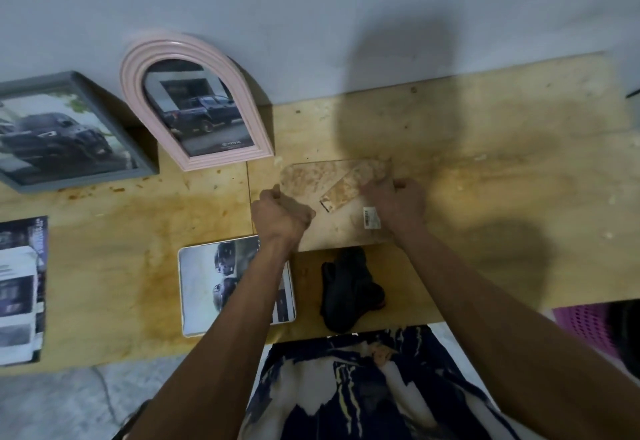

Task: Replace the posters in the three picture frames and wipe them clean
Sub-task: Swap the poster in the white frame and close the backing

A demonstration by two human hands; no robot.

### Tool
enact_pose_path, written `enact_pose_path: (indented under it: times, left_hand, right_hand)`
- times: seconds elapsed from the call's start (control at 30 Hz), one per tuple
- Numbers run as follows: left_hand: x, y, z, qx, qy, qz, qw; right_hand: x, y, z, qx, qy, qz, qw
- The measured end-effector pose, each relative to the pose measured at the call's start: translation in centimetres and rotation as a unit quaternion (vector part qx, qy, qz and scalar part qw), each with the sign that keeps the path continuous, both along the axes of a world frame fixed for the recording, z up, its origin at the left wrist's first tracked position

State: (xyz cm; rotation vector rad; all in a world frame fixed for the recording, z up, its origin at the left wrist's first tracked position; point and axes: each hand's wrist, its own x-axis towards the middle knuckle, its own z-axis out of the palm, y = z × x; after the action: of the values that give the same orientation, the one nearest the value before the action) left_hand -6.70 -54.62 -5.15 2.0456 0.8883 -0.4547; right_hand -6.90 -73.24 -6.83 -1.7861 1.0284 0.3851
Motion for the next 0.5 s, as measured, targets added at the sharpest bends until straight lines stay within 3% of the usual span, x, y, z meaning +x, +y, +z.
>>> enact_pose_path:
  times: [0.33, 0.5]
  left_hand:
    - [-9.6, 11.6, 3.1, -0.008, -0.036, 0.006, 0.999]
    - [-14.2, 16.8, 0.9, -0.019, -0.044, -0.011, 0.999]
  right_hand:
    - [-7.5, 10.4, 2.1, 0.061, -0.035, 0.095, 0.993]
    - [-12.1, 15.1, 1.7, 0.039, -0.045, 0.112, 0.992]
